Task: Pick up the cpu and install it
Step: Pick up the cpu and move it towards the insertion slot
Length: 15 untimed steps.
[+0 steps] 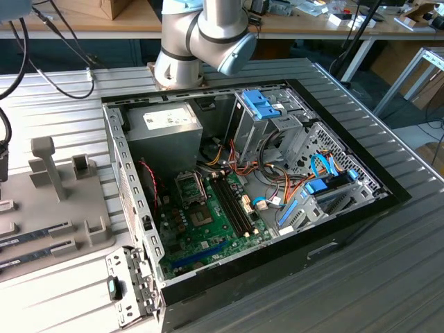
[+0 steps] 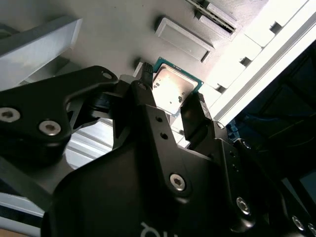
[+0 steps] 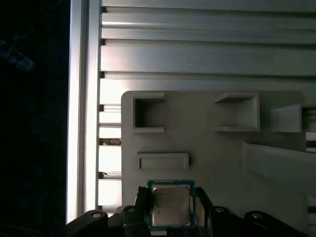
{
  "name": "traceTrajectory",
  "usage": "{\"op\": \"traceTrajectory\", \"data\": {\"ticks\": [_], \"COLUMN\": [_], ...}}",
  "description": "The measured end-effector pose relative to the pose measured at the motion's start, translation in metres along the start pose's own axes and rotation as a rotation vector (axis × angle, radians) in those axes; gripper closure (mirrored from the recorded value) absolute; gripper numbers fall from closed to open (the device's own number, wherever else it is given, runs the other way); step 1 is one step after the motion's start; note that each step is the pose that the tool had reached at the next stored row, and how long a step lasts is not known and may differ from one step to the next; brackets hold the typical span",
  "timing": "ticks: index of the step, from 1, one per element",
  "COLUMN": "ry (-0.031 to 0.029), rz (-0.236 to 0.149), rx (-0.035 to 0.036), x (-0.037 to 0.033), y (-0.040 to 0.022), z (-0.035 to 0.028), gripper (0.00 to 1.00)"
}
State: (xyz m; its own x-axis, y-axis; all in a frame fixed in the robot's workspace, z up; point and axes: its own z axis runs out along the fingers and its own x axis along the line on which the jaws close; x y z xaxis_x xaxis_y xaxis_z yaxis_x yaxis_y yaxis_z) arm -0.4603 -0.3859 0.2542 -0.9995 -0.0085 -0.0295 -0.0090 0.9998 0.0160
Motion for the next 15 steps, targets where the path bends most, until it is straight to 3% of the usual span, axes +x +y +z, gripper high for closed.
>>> {"op": "traceTrajectory", "data": {"ticks": [15], "ry": [0.0], "rz": [0.0], "rx": [-0.0004], "x": [-0.0007], "y": [0.0003], "z": [-0.0226], "gripper": [0.53]}}
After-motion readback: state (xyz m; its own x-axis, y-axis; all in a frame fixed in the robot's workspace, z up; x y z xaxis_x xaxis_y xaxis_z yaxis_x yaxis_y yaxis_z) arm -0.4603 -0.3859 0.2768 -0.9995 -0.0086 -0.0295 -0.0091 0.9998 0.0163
